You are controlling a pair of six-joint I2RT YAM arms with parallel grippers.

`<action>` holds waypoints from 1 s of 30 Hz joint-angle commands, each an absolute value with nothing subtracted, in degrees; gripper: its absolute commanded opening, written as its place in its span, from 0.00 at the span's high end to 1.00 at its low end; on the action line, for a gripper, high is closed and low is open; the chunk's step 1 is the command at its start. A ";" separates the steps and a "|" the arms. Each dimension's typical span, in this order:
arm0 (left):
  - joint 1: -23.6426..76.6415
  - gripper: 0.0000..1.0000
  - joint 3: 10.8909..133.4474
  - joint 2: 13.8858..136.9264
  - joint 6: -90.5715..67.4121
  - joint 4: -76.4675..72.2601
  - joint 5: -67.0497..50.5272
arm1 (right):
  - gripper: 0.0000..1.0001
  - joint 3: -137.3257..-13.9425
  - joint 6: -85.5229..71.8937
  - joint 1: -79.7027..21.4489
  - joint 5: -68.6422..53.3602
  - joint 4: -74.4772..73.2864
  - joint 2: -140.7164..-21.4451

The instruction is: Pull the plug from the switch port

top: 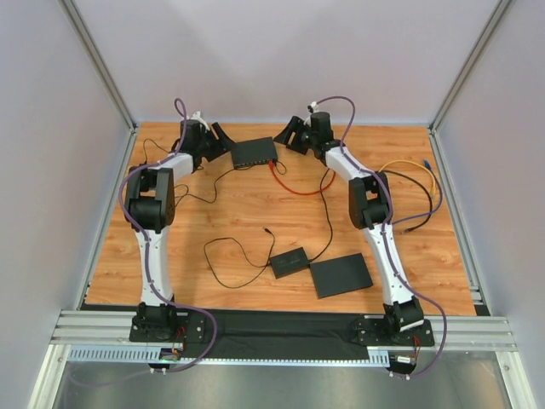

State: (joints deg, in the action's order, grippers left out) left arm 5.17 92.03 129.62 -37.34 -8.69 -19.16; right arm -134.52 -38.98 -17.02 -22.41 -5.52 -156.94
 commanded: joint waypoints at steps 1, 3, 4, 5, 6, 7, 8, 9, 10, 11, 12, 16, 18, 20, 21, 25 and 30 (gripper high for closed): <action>5.45 0.30 95.53 132.00 -39.55 -9.41 -21.88 | 0.34 -137.89 -43.06 -17.31 -25.04 -4.57 -159.78; 5.45 0.31 97.38 132.71 -40.08 -6.60 -22.49 | 0.40 -138.08 -44.20 -17.31 -26.19 -4.22 -160.31; 5.45 0.32 97.38 132.98 -40.25 -6.68 -22.67 | 0.41 -138.08 -44.99 -17.58 -26.89 -4.31 -160.49; 5.45 0.32 97.21 133.15 -41.04 -6.77 -22.76 | 0.41 -137.99 -45.17 -17.67 -27.07 -4.48 -160.49; 5.45 0.33 97.21 133.33 -41.31 -6.42 -22.94 | 0.42 -137.90 -45.26 -17.75 -27.42 -4.57 -160.58; 5.54 0.34 97.29 133.42 -41.48 -6.16 -23.11 | 0.43 -137.81 -45.26 -18.10 -27.77 -4.66 -160.58; 5.45 0.34 97.47 133.68 -41.75 -5.72 -23.20 | 0.44 -137.64 -45.18 -18.02 -27.77 -4.83 -160.58; 5.45 0.35 97.47 133.86 -41.92 -5.19 -23.55 | 0.47 -137.38 -45.18 -18.19 -27.77 -4.92 -160.40; 5.45 0.36 97.47 133.94 -42.10 -4.92 -23.82 | 0.48 -137.20 -45.35 -18.37 -28.12 -5.01 -160.40; 5.45 0.36 97.38 134.03 -42.19 -4.92 -24.08 | 0.50 -137.02 -46.05 -18.46 -28.47 -5.01 -160.31; 5.45 0.37 97.38 134.03 -42.36 -4.83 -24.87 | 0.53 -136.59 -46.32 -18.28 -29.09 -4.40 -160.23; 5.45 0.40 97.21 133.86 -42.54 -3.61 -25.22 | 0.57 -134.83 -46.76 -19.60 -32.08 -3.69 -159.35; 5.45 0.40 97.03 133.77 -42.28 -2.64 -25.40 | 0.61 -133.43 -45.97 -20.04 -32.34 -3.52 -157.86; 5.45 0.41 97.03 133.68 -42.10 -2.02 -25.49 | 0.63 -129.65 -45.62 -20.56 -32.43 -2.99 -156.45; 5.45 0.42 96.77 133.59 -42.01 -2.02 -25.75 | 0.63 -127.90 -45.35 -20.65 -32.34 -2.47 -154.97; 5.71 0.44 94.75 132.28 -42.10 -2.11 -25.75 | 0.64 -121.91 -45.88 -21.18 -32.87 -0.97 -152.84; 6.77 0.45 91.94 130.26 -41.05 -1.15 -23.39 | 0.67 -119.19 -46.49 -22.50 -35.06 -0.53 -151.01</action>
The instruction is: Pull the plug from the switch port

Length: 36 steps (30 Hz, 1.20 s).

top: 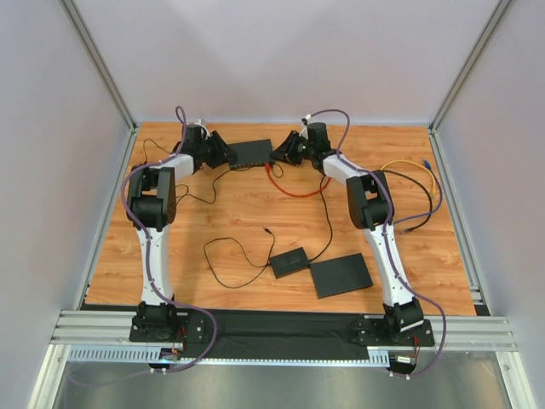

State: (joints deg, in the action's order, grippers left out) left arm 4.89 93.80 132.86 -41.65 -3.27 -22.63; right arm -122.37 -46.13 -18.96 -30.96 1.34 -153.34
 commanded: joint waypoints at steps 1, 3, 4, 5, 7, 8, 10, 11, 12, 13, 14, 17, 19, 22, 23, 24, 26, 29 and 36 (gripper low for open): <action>7.03 0.45 91.41 129.56 -40.87 -0.79 -22.94 | 0.67 -117.70 -46.41 -22.85 -35.24 1.13 -150.21; 7.47 0.46 89.31 128.76 -40.87 -0.62 -22.24 | 0.67 -113.22 -46.32 -23.55 -34.98 2.72 -147.59; 7.56 0.46 88.51 127.89 -40.96 -0.62 -22.06 | 0.67 -111.81 -46.23 -23.99 -35.33 3.33 -146.79; 7.73 0.46 86.42 127.27 -41.39 -1.14 -21.80 | 0.67 -109.88 -46.49 -24.26 -35.24 5.08 -145.82; 8.09 0.46 84.56 125.43 -41.66 -1.76 -21.01 | 0.67 -105.74 -47.19 -24.61 -35.07 6.50 -143.88; 8.17 0.46 82.98 124.72 -41.40 -1.84 -20.48 | 0.67 -104.95 -47.55 -24.52 -35.24 7.29 -143.27; 8.87 0.46 80.70 121.92 -41.31 -2.11 -18.03 | 0.67 -103.63 -47.37 -24.43 -34.81 7.03 -142.21; 9.14 0.46 78.07 121.12 -41.48 -4.20 -17.76 | 0.67 -103.45 -47.37 -24.52 -34.80 7.21 -141.95; 9.40 0.46 77.35 120.50 -41.57 -4.83 -17.23 | 0.66 -103.36 -46.94 -24.52 -34.80 6.86 -141.42; 9.49 0.46 77.17 120.15 -41.57 -4.92 -17.23 | 0.66 -103.27 -46.59 -24.43 -34.28 6.42 -141.07; 9.49 0.46 77.43 120.23 -41.31 -4.75 -17.57 | 0.65 -102.92 -45.97 -24.35 -33.76 5.81 -140.80; 9.84 0.45 77.70 120.15 -41.22 -5.18 -18.37 | 0.63 -103.53 -43.16 -23.82 -31.29 3.09 -140.36; 9.84 0.45 76.82 118.75 -41.48 -5.71 -16.79 | 0.60 -105.02 -41.75 -22.77 -30.77 1.15 -140.97; 9.84 0.45 73.84 115.24 -40.70 -7.29 -13.46 | 0.57 -104.07 -40.70 -21.71 -30.32 0.88 -140.28; 9.93 0.44 72.17 114.35 -40.35 -7.90 -12.32 | 0.55 -103.54 -40.08 -21.62 -30.06 0.53 -139.93; 10.02 0.43 71.46 113.39 -40.08 -7.82 -10.04 | 0.53 -103.36 -39.56 -21.53 -29.71 0.27 -139.31; 10.28 0.41 69.80 110.93 -38.76 -8.00 -8.01 | 0.45 -102.05 -38.50 -21.53 -28.92 0.26 -137.91; 10.90 0.39 68.30 108.20 -36.31 -9.57 -4.49 | 0.43 -100.81 -37.88 -21.53 -27.95 0.26 -136.24; 12.30 0.41 79.96 113.70 -25.76 -9.68 -19.84 | 0.49 -96.16 -38.06 -21.62 -26.80 -0.53 -131.31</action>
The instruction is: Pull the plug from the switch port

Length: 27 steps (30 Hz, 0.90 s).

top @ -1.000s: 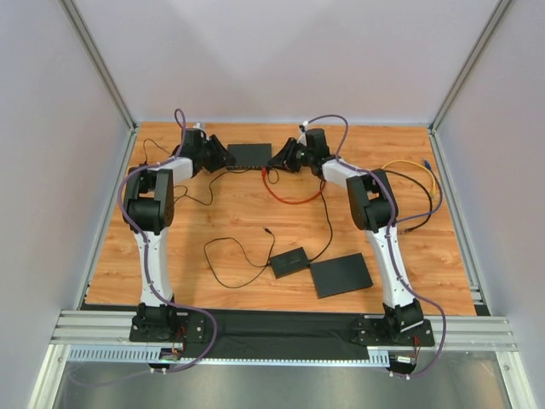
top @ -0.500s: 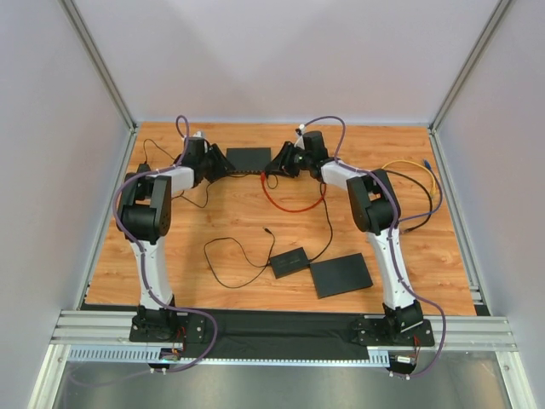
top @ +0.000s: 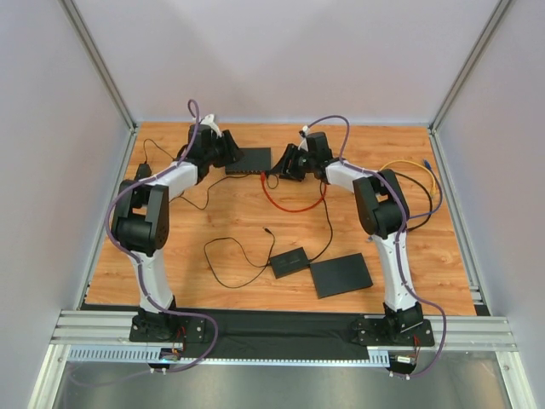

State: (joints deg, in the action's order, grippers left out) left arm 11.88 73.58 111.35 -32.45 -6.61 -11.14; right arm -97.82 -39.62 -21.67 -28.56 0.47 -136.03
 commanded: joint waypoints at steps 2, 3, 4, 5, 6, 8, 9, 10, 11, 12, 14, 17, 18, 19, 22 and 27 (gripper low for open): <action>12.39 0.44 85.57 116.62 -24.44 -6.16 -24.23 | 0.54 -95.10 -38.41 -21.71 -27.33 1.75 -130.52; 12.57 0.46 87.08 119.33 -24.26 -5.46 -25.65 | 0.56 -95.01 -38.84 -21.71 -28.29 1.84 -130.43; 12.57 0.48 88.49 120.57 -24.34 -4.41 -27.23 | 0.57 -94.84 -39.02 -21.97 -28.65 1.93 -130.43; 12.66 0.50 90.94 121.80 -24.61 -4.22 -28.55 | 0.59 -94.66 -39.20 -22.06 -28.83 2.54 -130.43; 12.74 0.52 92.36 124.17 -25.04 -3.00 -30.83 | 0.60 -94.66 -39.37 -22.41 -28.92 2.64 -130.34; 13.18 0.55 95.95 126.03 -24.96 -1.68 -31.90 | 0.62 -94.92 -39.90 -22.59 -29.09 3.07 -130.78; 13.36 0.55 96.93 127.51 -24.79 -0.89 -31.99 | 0.62 -95.10 -40.34 -22.76 -29.35 3.16 -131.04; 13.62 0.55 98.16 128.31 -24.52 1.73 -31.99 | 0.62 -95.27 -40.60 -22.85 -29.70 3.60 -131.48; 13.88 0.55 100.44 129.02 -24.35 2.89 -31.99 | 0.62 -95.97 -40.87 -23.03 -30.06 3.78 -132.18; 14.06 0.55 101.15 130.07 -24.35 3.60 -31.91 | 0.62 -96.32 -41.04 -23.20 -30.58 3.95 -132.71; 14.33 0.55 101.77 130.69 -24.70 3.96 -31.91 | 0.63 -96.94 -41.83 -23.38 -31.02 4.48 -133.76; 14.50 0.55 101.16 131.22 -25.49 3.78 -31.99 | 0.64 -96.59 -43.50 -23.55 -31.20 6.50 -134.38; 14.59 0.55 100.99 131.48 -25.58 3.78 -32.17 | 0.64 -96.42 -43.59 -23.73 -30.85 6.85 -134.56; 14.50 0.55 101.07 131.66 -25.49 4.39 -32.43 | 0.65 -96.50 -43.68 -23.64 -30.76 7.20 -134.91; 14.59 0.55 101.77 132.36 -24.88 6.76 -32.17 | 0.65 -97.03 -44.30 -23.82 -30.68 7.47 -135.61; 14.59 0.55 102.74 132.89 -24.61 9.05 -31.03 | 0.68 -97.91 -45.17 -23.82 -30.24 7.65 -137.46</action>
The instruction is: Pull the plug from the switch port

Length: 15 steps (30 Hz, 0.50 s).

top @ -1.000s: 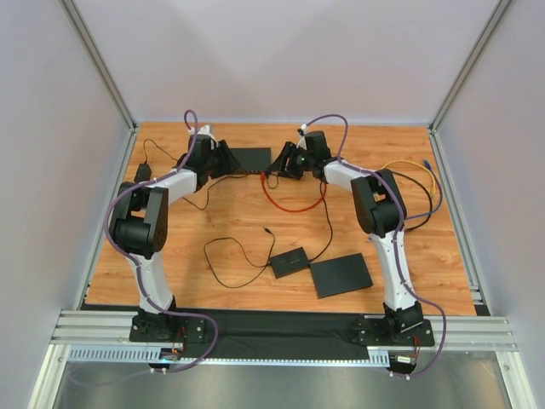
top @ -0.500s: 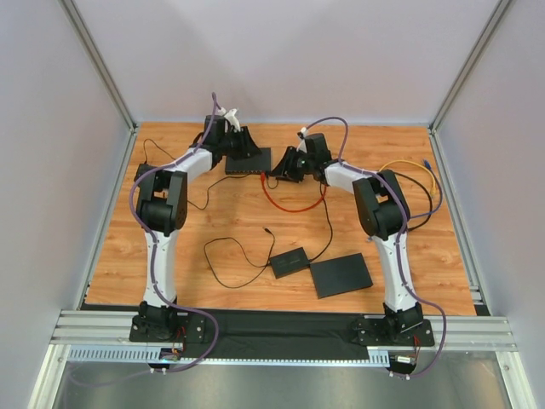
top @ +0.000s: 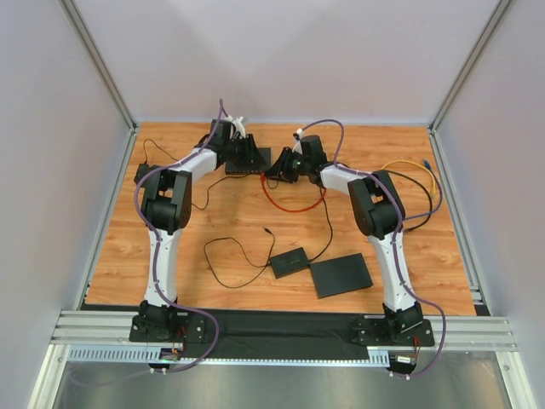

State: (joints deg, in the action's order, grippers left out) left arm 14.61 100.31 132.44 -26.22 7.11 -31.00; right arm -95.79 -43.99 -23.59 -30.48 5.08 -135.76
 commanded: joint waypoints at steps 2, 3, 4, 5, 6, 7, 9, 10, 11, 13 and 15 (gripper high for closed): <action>14.59 0.55 103.27 132.98 -23.91 10.36 -29.72 | 0.68 -98.35 -45.26 -23.82 -30.23 7.56 -137.99; 14.59 0.55 103.62 133.15 -23.30 11.15 -29.53 | 0.68 -98.44 -45.35 -23.82 -30.15 7.56 -138.08; 14.59 0.55 104.23 133.33 -23.12 12.03 -29.53 | 0.68 -98.61 -45.35 -23.73 -30.15 7.47 -138.42; 14.59 0.55 104.50 133.50 -23.12 12.30 -29.53 | 0.68 -98.70 -45.26 -23.82 -30.06 7.38 -138.43; 14.59 0.55 104.94 134.03 -23.12 12.65 -29.44 | 0.69 -98.88 -45.26 -23.82 -29.88 7.30 -138.60; 14.59 0.55 105.81 134.47 -23.12 13.70 -29.36 | 0.69 -98.96 -45.26 -23.73 -29.80 7.21 -138.95; 14.59 0.56 106.96 135.69 -23.20 14.85 -29.44 | 0.69 -99.14 -45.35 -23.82 -28.92 7.12 -139.39; 14.59 0.56 108.01 136.05 -23.29 16.25 -29.36 | 0.69 -99.31 -45.44 -23.82 -28.74 7.38 -139.83; 14.68 0.56 108.54 136.40 -23.12 16.78 -29.01 | 0.69 -99.58 -45.79 -23.82 -28.65 7.64 -140.18; 14.77 0.57 109.24 136.76 -23.20 18.10 -28.74 | 0.72 -99.67 -46.49 -23.82 -28.65 8.52 -140.97; 14.85 0.58 109.42 136.67 -22.94 19.15 -26.55 | 0.73 -99.75 -47.90 -23.82 -28.30 9.23 -141.41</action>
State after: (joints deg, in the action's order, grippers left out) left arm 14.61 107.77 135.63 -24.49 14.61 -29.30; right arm -98.00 -46.30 -23.57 -30.02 6.72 -139.52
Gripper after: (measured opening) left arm 0.421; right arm 0.273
